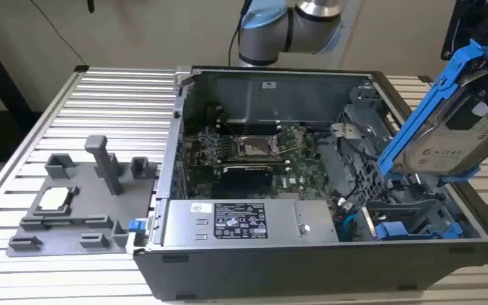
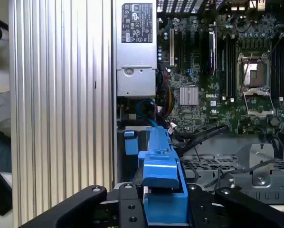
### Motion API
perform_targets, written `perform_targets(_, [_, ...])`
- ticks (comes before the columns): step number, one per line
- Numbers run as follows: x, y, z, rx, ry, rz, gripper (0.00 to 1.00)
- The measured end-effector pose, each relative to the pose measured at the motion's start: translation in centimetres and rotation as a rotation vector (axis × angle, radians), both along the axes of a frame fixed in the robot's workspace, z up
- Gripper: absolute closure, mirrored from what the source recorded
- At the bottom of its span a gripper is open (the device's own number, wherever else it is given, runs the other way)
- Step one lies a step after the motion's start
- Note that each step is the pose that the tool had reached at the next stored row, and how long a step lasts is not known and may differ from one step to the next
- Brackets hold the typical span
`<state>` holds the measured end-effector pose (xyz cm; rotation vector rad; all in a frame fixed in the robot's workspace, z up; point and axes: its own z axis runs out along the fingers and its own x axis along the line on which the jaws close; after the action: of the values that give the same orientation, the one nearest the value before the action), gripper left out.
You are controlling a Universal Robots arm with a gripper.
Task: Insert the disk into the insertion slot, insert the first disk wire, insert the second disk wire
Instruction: 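Insert the disk into the insertion slot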
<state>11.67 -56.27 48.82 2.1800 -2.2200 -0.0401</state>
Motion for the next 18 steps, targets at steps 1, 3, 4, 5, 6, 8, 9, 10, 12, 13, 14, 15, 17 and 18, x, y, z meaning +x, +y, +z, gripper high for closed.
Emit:
perform_targets(1, [0.00, 0.00, 0.00, 0.0000, -0.0001, 0.000, 0.67])
perform_targets(3, [0.00, 0.00, 0.00, 0.0000, 0.0000, 0.000, 0.67])
perform_targets(4, [0.00, 0.00, 0.00, 0.0000, -0.0001, 0.000, 0.67])
perform_targets(5, [0.00, 0.00, 0.00, 0.0000, 0.0000, 0.000, 0.67])
perform_targets(6, [0.00, 0.00, 0.00, 0.0000, 0.0000, 0.000, 0.67])
perform_targets(8, [0.00, 0.00, 0.00, 0.0000, 0.0000, 0.000, 0.67])
perform_targets(9, [0.00, 0.00, 0.00, -0.0001, -0.0002, 0.000, 0.67])
perform_targets(10, [0.00, 0.00, -0.01, -0.0001, -0.0002, 0.000, 0.67])
perform_targets(12, [0.00, 0.00, -0.10, -0.0001, -0.0006, 0.000, 0.67])
perform_targets(13, [0.00, -0.01, -0.17, -0.0002, -0.0007, 0.000, 0.67])
perform_targets(14, [0.00, -0.02, -0.25, -0.0002, -0.0009, 0.000, 0.67])
perform_targets(15, [0.01, -0.04, -0.37, -0.0001, -0.0015, 0.000, 0.67])
perform_targets(17, [0.03, -0.11, -0.60, 0.0000, -0.0037, 0.000, 0.67])
perform_targets(18, [0.04, -0.15, -0.74, -0.0001, -0.0045, 0.001, 0.67])
